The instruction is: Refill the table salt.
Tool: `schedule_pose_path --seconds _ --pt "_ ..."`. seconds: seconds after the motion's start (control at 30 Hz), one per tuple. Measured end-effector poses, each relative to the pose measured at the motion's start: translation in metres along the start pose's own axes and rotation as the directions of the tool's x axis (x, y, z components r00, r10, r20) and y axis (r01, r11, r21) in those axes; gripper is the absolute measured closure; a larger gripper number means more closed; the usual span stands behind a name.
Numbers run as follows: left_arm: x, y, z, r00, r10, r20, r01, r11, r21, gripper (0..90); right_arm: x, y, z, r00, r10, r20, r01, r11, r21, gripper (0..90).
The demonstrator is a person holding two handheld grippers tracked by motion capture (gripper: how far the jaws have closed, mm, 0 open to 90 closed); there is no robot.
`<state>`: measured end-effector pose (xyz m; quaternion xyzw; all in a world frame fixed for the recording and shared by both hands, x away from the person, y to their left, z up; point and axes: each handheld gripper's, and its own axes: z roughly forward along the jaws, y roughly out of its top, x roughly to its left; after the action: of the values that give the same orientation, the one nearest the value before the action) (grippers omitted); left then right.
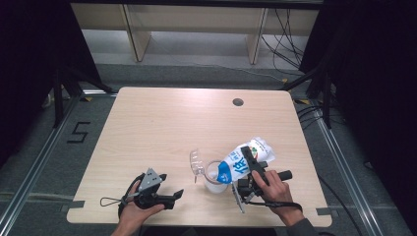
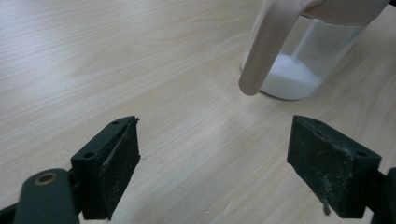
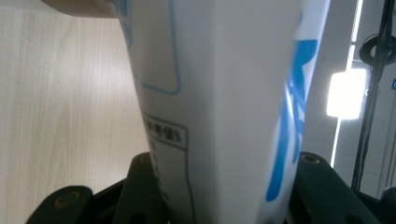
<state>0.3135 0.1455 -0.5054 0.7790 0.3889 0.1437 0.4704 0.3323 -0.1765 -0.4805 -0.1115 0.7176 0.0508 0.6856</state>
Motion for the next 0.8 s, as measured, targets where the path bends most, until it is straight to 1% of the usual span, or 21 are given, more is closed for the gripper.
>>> schedule_pose_path --seconds 0.03,0.07,0.13,0.2,0.27,0.3,0.33,0.37,0.4,0.43,0.47,0.5,0.53,0.57,0.6,0.63,0.67,0.7,0.73,0.77,0.8 --pt "-0.0003 -0.0001 0.0003 1.0000 -0.006 0.001 0.006 1.0000 -0.004 16.3 0.0006 -0.0005 0.0013 0.9999 0.001 0.016 -0.001 1.000 -0.020 63.1" --pt "-0.0003 0.0000 0.0003 1.0000 -0.006 0.001 0.006 1.0000 -0.004 16.3 -0.0002 -0.0001 0.0008 1.0000 -0.007 0.007 0.007 1.000 -0.012 63.1" --pt "0.0000 0.0000 -0.0001 1.0000 -0.001 0.000 0.001 1.0000 -0.001 16.3 0.0001 -0.0002 0.0007 0.9999 -0.003 0.010 0.003 1.000 -0.012 63.1" --pt "0.0001 0.0000 -0.0001 1.0000 0.000 0.000 0.000 1.0000 0.000 16.3 -0.0001 0.0000 -0.0001 1.0000 -0.002 0.002 0.002 1.000 0.001 63.2" --pt "0.0000 0.0000 0.0000 1.0000 0.000 0.000 0.000 1.0000 0.000 16.3 -0.0008 -0.0002 0.0009 0.9997 -0.019 0.013 0.019 1.000 -0.015 63.3" --pt "0.0001 0.0000 0.0000 1.0000 0.001 0.000 -0.001 1.0000 0.001 16.3 0.0000 0.0001 0.0005 0.9999 -0.008 0.014 0.008 1.000 -0.008 63.4" --pt "0.0000 0.0000 0.0000 1.0000 0.000 0.000 0.000 1.0000 0.000 16.3 0.0003 0.0004 0.0004 0.9998 -0.012 0.017 0.012 1.000 -0.009 63.4" --pt "0.0000 0.0000 0.0000 1.0000 0.000 0.001 0.000 1.0000 0.001 16.3 -0.0012 0.0014 -0.0001 0.9994 -0.031 0.012 0.031 0.999 -0.007 63.5" --pt "0.0000 0.0000 0.0000 1.0000 0.000 0.001 0.000 1.0000 0.001 16.3 -0.0012 0.0014 -0.0001 0.9994 -0.031 0.012 0.031 0.999 -0.007 63.5" --pt "0.0000 0.0000 0.0001 1.0000 0.000 0.001 0.000 1.0000 0.001 16.3 -0.0027 0.0019 -0.0005 0.9985 -0.054 0.013 0.054 0.999 -0.004 63.7" --pt "0.0000 0.0000 0.0001 1.0000 0.000 0.000 0.000 1.0000 0.001 16.3 -0.0021 0.0016 -0.0005 0.9986 -0.051 0.012 0.051 0.999 -0.005 63.8" --pt "-0.0001 -0.0001 0.0002 1.0000 0.000 0.001 0.000 1.0000 0.001 16.3 -0.0001 0.0013 -0.0015 0.9997 -0.024 0.008 0.024 1.000 0.009 64.0" --pt "-0.0001 -0.0001 0.0002 1.0000 0.000 0.001 0.000 1.0000 0.001 16.3 -0.0001 0.0013 -0.0015 0.9997 -0.024 0.008 0.024 1.000 0.009 64.0" --pt "-0.0001 -0.0001 0.0002 1.0000 0.000 0.001 0.000 1.0000 0.001 16.3 -0.0007 0.0013 -0.0011 0.9995 -0.032 0.007 0.032 0.999 0.004 64.0" --pt "0.0001 0.0000 0.0001 1.0000 0.004 0.000 -0.004 1.0000 0.000 16.3 -0.0025 0.0015 -0.0001 0.9983 -0.057 0.012 0.057 0.998 -0.009 64.1" --pt "-0.0001 0.0000 0.0002 1.0000 0.000 0.001 0.000 1.0000 0.000 16.3 -0.0036 0.0016 0.0003 0.9976 -0.067 0.017 0.068 0.998 -0.017 64.1" --pt "-0.0001 -0.0001 0.0002 1.0000 0.000 0.001 0.000 1.0000 0.001 16.3 -0.0031 0.0017 0.0002 0.9982 -0.058 0.016 0.059 0.998 -0.014 64.1" --pt "0.0000 -0.0001 0.0002 1.0000 0.000 0.001 0.000 1.0000 0.001 16.3 -0.0012 0.0015 -0.0008 0.9994 -0.033 0.010 0.033 0.999 0.002 64.2" --pt "-0.0001 0.0000 0.0002 1.0000 0.000 0.001 0.000 1.0000 0.001 16.3 -0.0023 0.0016 -0.0003 0.9988 -0.048 0.014 0.048 0.999 -0.006 64.2" --pt "-0.0001 0.0000 0.0001 1.0000 0.000 0.001 0.000 1.0000 0.000 16.3 -0.0012 0.0014 -0.0008 0.9994 -0.032 0.011 0.032 0.999 0.000 64.3" --pt "0.0000 0.0000 0.0001 1.0000 0.003 0.001 -0.003 1.0000 0.001 16.3 -0.0016 0.0015 -0.0006 0.9991 -0.040 0.013 0.040 0.999 -0.004 64.3"
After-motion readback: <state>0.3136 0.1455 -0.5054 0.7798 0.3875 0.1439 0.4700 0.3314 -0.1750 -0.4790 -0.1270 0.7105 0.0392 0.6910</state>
